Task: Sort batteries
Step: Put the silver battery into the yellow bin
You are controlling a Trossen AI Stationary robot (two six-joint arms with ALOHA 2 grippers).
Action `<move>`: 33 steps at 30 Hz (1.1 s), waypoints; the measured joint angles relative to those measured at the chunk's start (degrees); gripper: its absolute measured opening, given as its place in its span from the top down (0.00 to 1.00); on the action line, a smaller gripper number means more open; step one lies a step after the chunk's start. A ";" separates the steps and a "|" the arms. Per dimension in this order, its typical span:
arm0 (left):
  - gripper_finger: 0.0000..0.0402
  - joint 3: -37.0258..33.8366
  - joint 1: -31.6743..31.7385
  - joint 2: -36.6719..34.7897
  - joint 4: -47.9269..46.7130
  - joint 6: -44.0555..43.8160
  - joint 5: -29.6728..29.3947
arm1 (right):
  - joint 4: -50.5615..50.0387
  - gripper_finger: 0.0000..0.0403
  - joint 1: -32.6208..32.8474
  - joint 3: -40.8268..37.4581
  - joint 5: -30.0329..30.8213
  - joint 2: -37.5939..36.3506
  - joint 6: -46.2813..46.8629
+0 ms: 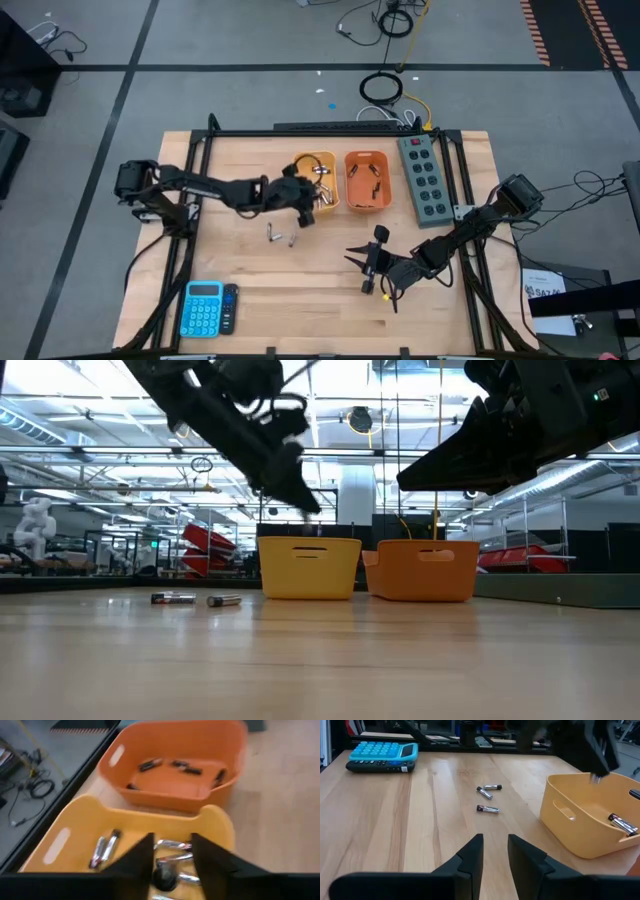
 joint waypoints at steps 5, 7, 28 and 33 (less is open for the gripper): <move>0.40 0.78 1.77 -0.81 -0.56 0.17 1.71 | -0.46 0.80 0.00 0.00 0.00 0.00 -0.84; 0.38 1.50 0.21 -2.36 -2.64 1.56 3.56 | -0.78 0.80 0.00 0.02 0.02 0.00 -1.00; 0.51 4.10 -19.45 6.20 -27.49 -28.84 -6.70 | -1.31 0.80 -2.12 0.02 -2.51 0.02 -2.02; 0.51 4.10 -19.49 8.98 -28.33 -31.67 -7.02 | -1.29 0.80 -2.14 0.02 -2.69 0.02 -3.80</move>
